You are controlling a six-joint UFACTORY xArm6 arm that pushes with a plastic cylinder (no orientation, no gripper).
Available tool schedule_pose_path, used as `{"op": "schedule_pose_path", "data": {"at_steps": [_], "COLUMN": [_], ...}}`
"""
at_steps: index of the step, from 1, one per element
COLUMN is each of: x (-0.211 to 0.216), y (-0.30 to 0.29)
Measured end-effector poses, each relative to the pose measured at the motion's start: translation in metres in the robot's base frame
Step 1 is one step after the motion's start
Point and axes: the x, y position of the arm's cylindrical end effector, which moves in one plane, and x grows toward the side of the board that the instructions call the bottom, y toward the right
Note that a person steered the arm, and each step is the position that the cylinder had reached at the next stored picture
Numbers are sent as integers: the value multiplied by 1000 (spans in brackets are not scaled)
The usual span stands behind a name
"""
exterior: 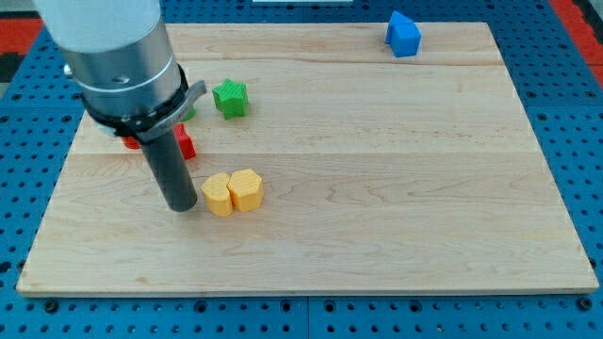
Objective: Place the yellow blocks to the center of the board
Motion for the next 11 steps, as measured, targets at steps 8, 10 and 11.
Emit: {"op": "schedule_pose_path", "data": {"at_steps": [8,10,11], "x": [36,-12,-13], "y": [245,269,260]}}
